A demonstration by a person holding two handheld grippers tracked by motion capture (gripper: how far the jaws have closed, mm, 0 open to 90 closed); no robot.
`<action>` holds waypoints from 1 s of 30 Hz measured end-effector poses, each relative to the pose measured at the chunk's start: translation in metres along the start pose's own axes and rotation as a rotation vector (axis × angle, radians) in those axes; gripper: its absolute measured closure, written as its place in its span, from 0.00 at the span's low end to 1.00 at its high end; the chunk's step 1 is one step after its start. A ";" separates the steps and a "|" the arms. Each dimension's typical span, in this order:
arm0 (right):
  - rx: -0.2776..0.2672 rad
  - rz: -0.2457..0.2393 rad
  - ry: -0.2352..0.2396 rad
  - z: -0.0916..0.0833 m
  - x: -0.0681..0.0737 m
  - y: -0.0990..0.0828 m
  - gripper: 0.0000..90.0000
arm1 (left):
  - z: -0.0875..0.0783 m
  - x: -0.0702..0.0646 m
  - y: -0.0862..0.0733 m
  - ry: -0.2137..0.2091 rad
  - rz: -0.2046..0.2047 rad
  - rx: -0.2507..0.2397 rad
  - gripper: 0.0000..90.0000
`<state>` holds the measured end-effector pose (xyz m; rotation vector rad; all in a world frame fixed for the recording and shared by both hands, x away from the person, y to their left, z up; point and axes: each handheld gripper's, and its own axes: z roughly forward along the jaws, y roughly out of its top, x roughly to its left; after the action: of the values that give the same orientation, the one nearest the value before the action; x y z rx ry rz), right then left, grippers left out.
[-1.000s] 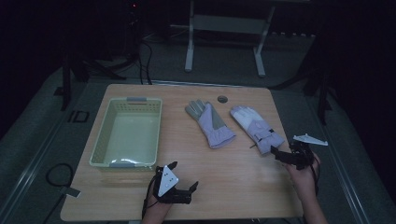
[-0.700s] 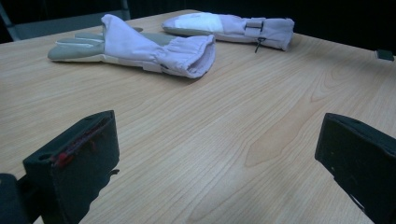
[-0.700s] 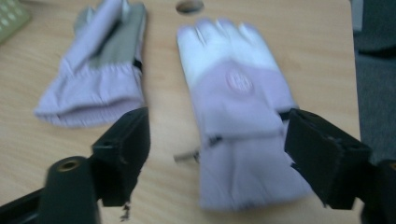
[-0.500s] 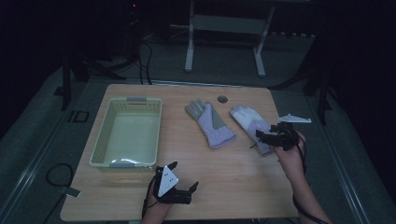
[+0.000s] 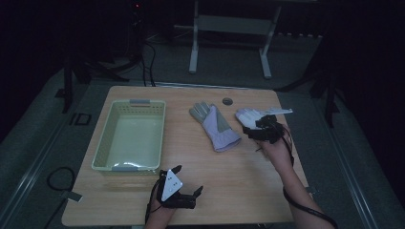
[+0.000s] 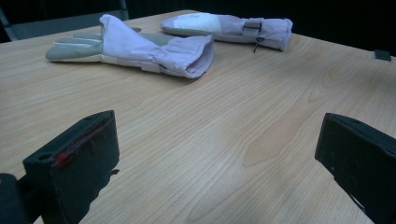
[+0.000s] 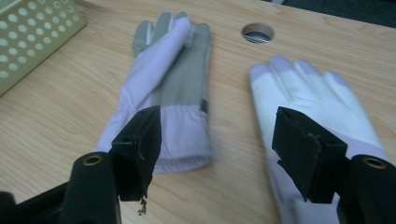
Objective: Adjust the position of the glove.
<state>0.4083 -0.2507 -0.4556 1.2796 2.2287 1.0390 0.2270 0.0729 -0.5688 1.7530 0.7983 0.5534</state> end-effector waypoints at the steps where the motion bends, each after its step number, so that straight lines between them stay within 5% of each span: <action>1: 0.002 -0.004 0.005 0.003 0.002 0.002 0.39 | 0.000 0.000 0.000 0.000 0.000 0.000 0.00; 16: 0.059 -0.074 0.045 0.062 0.032 0.028 0.50 | 0.000 0.001 0.000 -0.007 0.002 0.000 0.00; 30: 0.127 -0.087 0.033 0.108 0.032 0.035 0.55 | 0.000 0.001 0.000 -0.015 0.003 -0.001 0.00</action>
<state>0.4793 -0.1671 -0.4992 1.2122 2.3861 0.9060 0.2272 0.0735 -0.5688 1.7561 0.7853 0.5419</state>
